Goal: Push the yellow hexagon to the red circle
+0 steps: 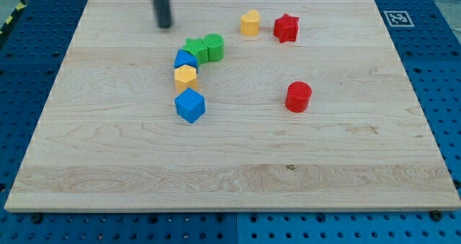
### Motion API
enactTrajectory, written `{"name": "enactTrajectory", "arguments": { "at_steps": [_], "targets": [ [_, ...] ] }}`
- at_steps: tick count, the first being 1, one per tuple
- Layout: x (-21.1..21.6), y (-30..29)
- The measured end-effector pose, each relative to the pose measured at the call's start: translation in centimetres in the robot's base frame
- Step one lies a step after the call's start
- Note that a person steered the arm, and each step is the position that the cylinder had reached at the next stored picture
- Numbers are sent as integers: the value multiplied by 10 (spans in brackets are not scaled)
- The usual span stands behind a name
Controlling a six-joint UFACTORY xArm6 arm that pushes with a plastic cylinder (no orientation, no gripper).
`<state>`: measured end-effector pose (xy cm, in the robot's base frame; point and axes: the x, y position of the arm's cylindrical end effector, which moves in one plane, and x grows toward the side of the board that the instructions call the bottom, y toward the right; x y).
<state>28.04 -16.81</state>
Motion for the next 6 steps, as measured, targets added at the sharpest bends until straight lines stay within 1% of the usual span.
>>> {"name": "enactTrajectory", "arguments": {
  "at_steps": [1, 2, 4, 6],
  "targets": [
    [50, -19],
    [103, -13],
    [128, 24],
    [133, 137]
  ]
}}
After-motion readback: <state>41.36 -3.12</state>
